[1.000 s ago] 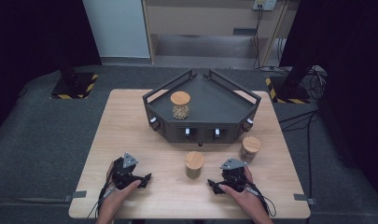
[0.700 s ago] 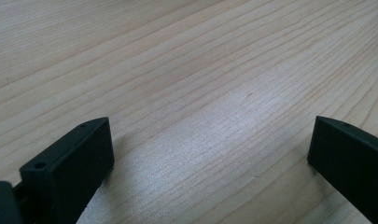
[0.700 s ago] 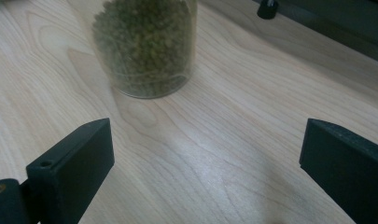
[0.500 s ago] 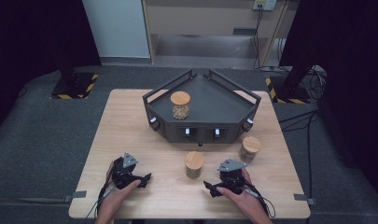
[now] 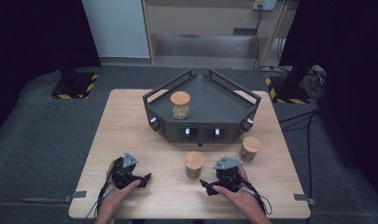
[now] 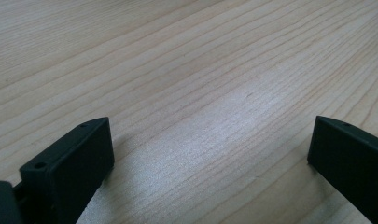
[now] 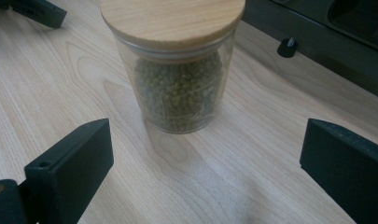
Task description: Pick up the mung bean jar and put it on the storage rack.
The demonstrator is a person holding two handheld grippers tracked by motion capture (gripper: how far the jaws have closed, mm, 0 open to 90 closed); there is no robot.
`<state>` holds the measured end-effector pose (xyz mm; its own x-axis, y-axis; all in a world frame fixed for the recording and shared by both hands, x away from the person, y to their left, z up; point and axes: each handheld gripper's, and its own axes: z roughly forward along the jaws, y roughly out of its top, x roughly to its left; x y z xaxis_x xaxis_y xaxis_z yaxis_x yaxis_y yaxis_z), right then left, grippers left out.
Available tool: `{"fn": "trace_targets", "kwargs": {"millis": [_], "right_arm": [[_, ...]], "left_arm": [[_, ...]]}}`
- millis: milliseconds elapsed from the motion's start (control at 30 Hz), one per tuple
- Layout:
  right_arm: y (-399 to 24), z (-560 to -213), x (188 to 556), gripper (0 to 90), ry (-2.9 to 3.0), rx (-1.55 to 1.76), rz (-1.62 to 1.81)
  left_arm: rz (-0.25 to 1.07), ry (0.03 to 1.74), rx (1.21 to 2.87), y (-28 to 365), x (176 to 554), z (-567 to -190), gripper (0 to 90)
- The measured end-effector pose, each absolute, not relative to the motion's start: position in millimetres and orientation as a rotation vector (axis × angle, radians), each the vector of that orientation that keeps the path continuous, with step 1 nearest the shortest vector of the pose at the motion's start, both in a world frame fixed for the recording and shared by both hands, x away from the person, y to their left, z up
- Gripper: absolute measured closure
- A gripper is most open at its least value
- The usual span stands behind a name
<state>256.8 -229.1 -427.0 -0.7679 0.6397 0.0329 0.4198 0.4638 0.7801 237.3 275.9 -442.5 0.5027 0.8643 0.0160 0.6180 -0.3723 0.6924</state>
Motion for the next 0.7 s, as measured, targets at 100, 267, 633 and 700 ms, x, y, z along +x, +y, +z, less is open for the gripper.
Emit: {"fn": "trace_targets", "kwargs": {"millis": [100,267,633,700], "right_arm": [[-227,-426,257,2.7,2.447,0.902,1.202],[-223,-425,258,2.7,2.445,0.891,1.211],[-212,-425,261,2.5,2.436,0.866,1.238],[-209,-426,263,2.6,2.433,0.868,1.241]], "left_arm": [[0.506,1.209,2.118,276,237,-442,0.0],[0.506,1.209,2.118,276,237,-442,0.0],[0.506,1.209,2.118,276,237,-442,0.0],[0.506,1.209,2.118,276,237,-442,0.0]]}}
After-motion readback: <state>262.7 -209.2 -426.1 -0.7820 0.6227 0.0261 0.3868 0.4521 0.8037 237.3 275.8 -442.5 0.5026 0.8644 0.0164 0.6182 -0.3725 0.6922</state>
